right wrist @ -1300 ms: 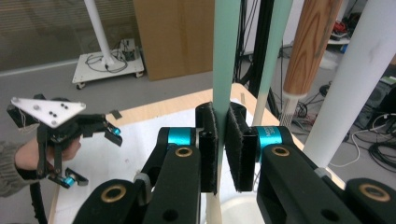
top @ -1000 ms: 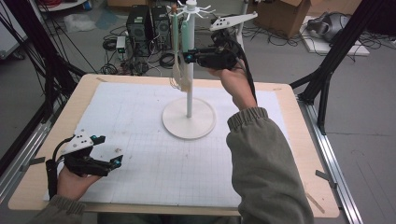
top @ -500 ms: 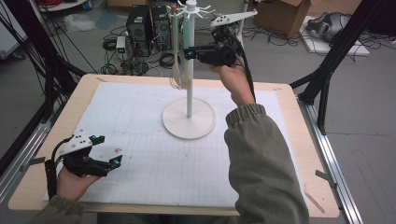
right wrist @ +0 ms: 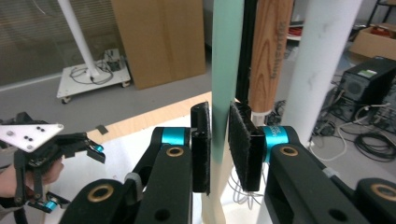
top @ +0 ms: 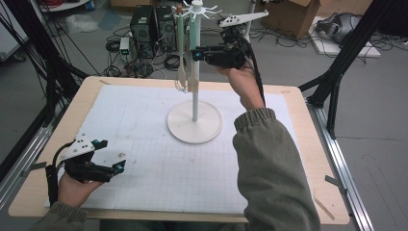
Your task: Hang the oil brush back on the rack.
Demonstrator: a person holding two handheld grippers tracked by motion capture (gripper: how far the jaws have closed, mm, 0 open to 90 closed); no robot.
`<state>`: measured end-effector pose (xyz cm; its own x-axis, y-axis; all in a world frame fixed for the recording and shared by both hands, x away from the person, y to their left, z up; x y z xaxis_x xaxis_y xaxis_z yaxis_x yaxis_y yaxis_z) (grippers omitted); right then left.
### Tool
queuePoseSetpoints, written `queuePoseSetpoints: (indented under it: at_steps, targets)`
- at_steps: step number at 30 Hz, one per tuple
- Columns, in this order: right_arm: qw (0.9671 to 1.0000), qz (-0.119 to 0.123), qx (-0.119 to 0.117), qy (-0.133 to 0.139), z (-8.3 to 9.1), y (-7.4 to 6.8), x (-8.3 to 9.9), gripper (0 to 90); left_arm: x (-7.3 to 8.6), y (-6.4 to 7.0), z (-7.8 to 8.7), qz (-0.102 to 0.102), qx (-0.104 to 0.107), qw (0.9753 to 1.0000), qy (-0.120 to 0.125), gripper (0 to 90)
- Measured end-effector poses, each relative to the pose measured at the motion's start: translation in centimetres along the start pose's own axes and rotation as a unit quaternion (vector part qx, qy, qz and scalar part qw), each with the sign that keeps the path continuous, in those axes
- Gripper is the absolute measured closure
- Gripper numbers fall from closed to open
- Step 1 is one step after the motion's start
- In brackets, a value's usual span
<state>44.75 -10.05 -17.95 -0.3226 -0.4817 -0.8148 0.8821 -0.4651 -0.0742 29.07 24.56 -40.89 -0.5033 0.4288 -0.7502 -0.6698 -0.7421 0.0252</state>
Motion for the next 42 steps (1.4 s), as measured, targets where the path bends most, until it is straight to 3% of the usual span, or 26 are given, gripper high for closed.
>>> queuePoseSetpoints:
  at_steps: [16, 24, 29, 34, 42]
  targets:
    - [0.9994, -0.010, 0.031, 0.008, 2.3, 0.0, 2.7, 44.6, 0.1, 0.0, -0.2, 0.001, 0.000, 1.0000, -0.003, 1.7]
    - [0.9995, -0.009, 0.029, 0.006, 1.7, -0.7, 4.8, 33.3, 0.0, 0.0, -0.3, 0.001, 0.002, 1.0000, -0.002, 1.7]
    - [0.9996, -0.004, 0.029, 0.005, 1.4, -1.0, 5.9, 32.4, 0.0, -0.1, -0.3, 0.001, 0.001, 1.0000, -0.003, 1.7]
    - [0.9993, -0.020, 0.030, 0.005, 1.0, -0.9, 7.4, 30.2, 0.0, -0.1, -0.3, 0.003, 0.000, 1.0000, -0.001, 1.7]
    - [0.9994, -0.025, 0.023, 0.004, 0.5, -1.1, 9.3, 27.9, 0.1, 0.0, -0.2, 0.003, 0.000, 1.0000, -0.002, 1.7]
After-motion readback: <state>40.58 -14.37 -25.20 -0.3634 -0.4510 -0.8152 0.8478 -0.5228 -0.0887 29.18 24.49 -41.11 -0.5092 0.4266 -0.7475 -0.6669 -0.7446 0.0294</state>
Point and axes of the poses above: each handheld gripper's, and its own axes: z roughly backward along the jaws, x roughly out of its underside, y roughly to its right, the point moved 4 cm from there along -z, roughly forward along the jaws, and after that the axes turned 15 degrees about -y, right-handed, at the moved point
